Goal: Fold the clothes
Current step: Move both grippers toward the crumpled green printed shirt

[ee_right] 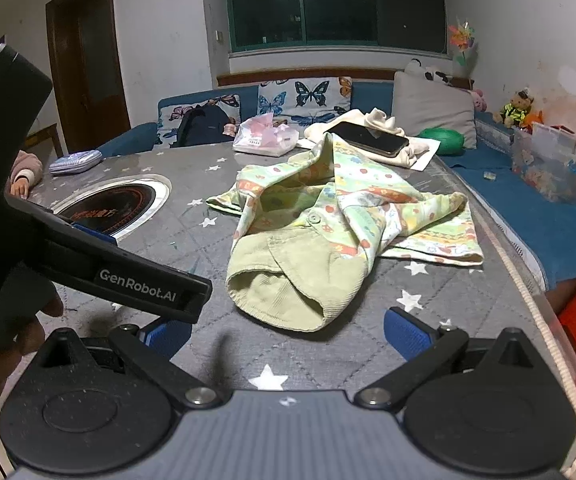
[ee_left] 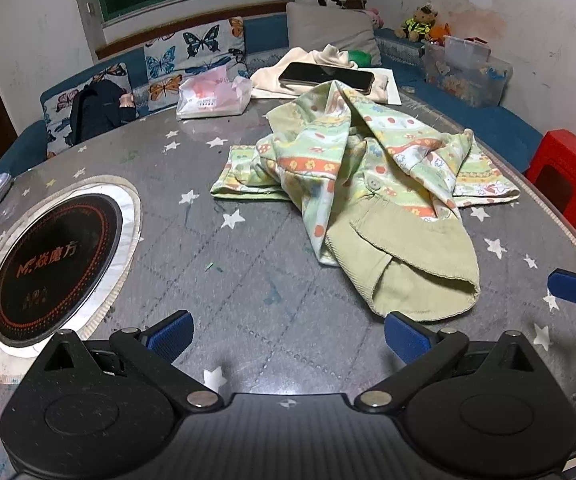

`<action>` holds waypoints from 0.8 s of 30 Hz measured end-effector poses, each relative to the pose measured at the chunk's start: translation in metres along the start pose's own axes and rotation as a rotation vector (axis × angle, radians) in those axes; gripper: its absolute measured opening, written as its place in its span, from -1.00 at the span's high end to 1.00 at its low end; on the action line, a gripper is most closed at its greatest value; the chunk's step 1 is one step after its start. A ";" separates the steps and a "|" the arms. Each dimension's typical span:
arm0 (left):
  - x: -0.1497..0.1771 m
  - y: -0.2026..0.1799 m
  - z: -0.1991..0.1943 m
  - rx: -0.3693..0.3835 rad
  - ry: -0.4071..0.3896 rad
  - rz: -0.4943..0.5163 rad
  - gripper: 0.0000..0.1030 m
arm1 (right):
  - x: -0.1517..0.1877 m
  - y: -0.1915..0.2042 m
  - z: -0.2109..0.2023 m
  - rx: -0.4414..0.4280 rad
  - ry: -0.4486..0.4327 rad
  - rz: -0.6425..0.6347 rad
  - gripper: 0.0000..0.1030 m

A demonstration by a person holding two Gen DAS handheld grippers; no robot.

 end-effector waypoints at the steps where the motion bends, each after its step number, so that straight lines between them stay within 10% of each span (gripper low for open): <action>1: -0.001 0.000 0.000 0.004 0.002 0.000 -1.00 | -0.001 0.000 0.000 0.000 0.002 -0.001 -1.00; 24: -0.030 0.004 0.019 0.001 0.018 0.019 -1.00 | -0.016 -0.014 0.023 0.016 0.028 0.002 -1.00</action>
Point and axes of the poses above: each gripper's, at about its wrist camera, not at the fingertips, and z roughly the way its jaws point, y to its left, x to its underside, the point moved 9 cm from there along z, roughly the way its jaws point, and after that the axes turned 3 degrees about y, right-handed, at the moved point
